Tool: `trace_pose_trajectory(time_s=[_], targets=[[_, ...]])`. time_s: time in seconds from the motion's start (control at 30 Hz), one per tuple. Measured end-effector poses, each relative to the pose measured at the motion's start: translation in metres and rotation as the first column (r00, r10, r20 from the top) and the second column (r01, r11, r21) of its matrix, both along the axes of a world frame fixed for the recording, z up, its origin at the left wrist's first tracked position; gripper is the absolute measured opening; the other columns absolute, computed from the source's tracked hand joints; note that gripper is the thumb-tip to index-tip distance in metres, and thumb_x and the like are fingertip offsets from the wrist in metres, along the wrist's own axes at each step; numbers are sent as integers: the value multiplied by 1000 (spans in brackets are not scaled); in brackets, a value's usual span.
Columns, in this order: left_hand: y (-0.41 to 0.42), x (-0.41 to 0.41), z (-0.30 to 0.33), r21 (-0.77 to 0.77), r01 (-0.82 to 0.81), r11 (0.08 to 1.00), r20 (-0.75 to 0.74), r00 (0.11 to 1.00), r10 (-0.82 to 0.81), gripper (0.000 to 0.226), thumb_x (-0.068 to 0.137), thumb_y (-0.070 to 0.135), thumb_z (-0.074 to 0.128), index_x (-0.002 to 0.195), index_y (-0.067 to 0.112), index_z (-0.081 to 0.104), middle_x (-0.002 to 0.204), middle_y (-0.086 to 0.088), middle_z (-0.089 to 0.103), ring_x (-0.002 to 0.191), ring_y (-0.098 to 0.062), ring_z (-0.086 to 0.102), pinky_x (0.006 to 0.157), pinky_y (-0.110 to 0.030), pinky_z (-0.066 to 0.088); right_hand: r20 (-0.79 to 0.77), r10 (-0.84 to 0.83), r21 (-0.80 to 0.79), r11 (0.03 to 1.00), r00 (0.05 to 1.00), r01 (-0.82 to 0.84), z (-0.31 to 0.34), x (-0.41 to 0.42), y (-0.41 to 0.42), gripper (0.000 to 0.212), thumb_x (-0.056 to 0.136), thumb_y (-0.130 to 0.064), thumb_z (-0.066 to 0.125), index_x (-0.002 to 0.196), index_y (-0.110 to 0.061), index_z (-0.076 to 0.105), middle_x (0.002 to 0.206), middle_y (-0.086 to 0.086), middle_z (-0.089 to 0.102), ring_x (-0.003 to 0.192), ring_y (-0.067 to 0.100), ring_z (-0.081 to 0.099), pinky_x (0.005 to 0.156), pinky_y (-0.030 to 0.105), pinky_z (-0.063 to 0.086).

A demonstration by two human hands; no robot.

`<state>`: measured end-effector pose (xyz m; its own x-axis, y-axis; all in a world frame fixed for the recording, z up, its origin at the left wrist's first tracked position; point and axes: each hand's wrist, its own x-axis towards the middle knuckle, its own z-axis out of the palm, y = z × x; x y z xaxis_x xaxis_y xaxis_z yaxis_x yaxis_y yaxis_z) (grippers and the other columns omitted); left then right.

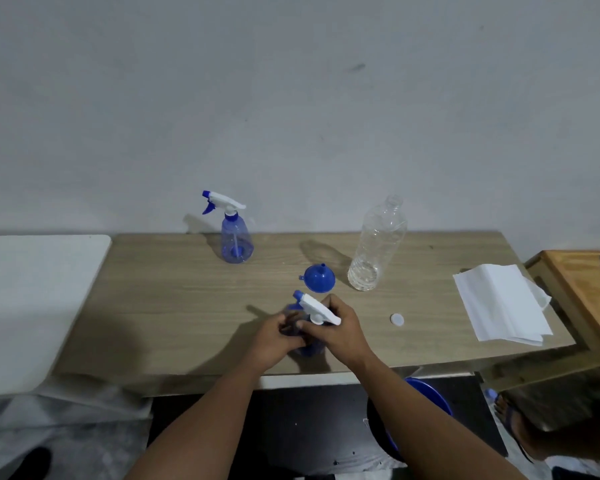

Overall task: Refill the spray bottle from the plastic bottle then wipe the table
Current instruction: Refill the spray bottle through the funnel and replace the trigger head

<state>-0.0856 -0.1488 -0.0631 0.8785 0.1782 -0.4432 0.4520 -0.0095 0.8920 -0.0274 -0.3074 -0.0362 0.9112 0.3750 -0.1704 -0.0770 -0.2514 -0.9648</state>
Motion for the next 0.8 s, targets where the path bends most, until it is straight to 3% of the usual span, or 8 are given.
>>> trace_pose_trajectory(time_s=[0.07, 0.13, 0.27, 0.37, 0.47, 0.6, 0.7, 0.8], targets=[[5, -6, 5, -83, -79, 993, 4, 997, 80, 60, 73, -14, 79, 120, 17, 59, 111, -1, 70, 101, -17, 67, 84, -24, 55, 6, -20, 40, 999, 1000, 19, 14, 3, 8, 42, 73, -14, 81, 86, 6, 46, 71, 6, 53, 68, 19, 51, 65, 36, 46], [10, -10, 12, -99, -135, 986, -10, 991, 135, 66, 76, -3, 83, 133, 14, 54, 122, -5, 67, 110, -19, 65, 89, -27, 55, -8, -13, 73, 997, 1000, 14, 29, 8, 19, 29, 75, -10, 66, 92, 6, 48, 71, 7, 50, 67, 21, 49, 66, 37, 44], [21, -26, 36, -5, -279, 960, 21, 960, 279, 41, 89, 28, 75, 128, 21, 62, 129, -3, 67, 112, -13, 64, 98, -34, 50, -86, 63, 130, 990, 994, -51, 59, 16, 43, 14, 86, -3, 58, 99, -2, 62, 74, 8, 58, 71, 23, 57, 70, 40, 49], [28, -43, 49, 159, -358, 920, 48, 934, 355, 40, 93, 28, 70, 130, 14, 62, 127, -2, 66, 113, -16, 63, 97, -26, 51, -69, 201, 120, 974, 977, -192, 76, 16, 56, 27, 92, -2, 61, 118, -1, 68, 97, 27, 67, 80, 27, 66, 70, 36, 56], [37, -65, 44, 312, -386, 868, 42, 918, 393, 41, 92, 22, 72, 130, 7, 62, 122, -9, 68, 107, -17, 66, 77, -4, 45, 2, 320, 137, 939, 947, -317, 88, 8, 63, 30, 92, 2, 57, 111, -14, 75, 107, 12, 77, 98, 30, 73, 73, 34, 60], [45, -96, 37, 518, -382, 766, 27, 902, 431, 50, 82, 31, 82, 125, 13, 66, 118, -11, 72, 106, -21, 70, 92, -30, 54, -17, 377, 135, 918, 926, -372, 85, -10, 71, 30, 89, 6, 54, 100, -12, 75, 100, 14, 77, 93, 29, 74, 72, 35, 59], [45, -113, 42, 682, -328, 654, 40, 909, 414, 52, 80, 34, 81, 127, 15, 67, 119, -5, 71, 108, -21, 69, 94, -32, 52, -60, 383, 131, 919, 922, -373, 73, -23, 75, 23, 86, 1, 58, 99, -8, 74, 91, 7, 76, 83, 18, 71, 67, 33, 58], [45, -122, 47, 757, -253, 602, 4, 924, 383, 53, 84, 34, 78, 131, 15, 64, 126, -7, 68, 115, -23, 65, 99, -32, 49, -83, 391, 102, 918, 917, -382, 59, -32, 76, 16, 85, -5, 64, 96, -6, 75, 84, 4, 71, 73, 16, 64, 64, 36, 55]])
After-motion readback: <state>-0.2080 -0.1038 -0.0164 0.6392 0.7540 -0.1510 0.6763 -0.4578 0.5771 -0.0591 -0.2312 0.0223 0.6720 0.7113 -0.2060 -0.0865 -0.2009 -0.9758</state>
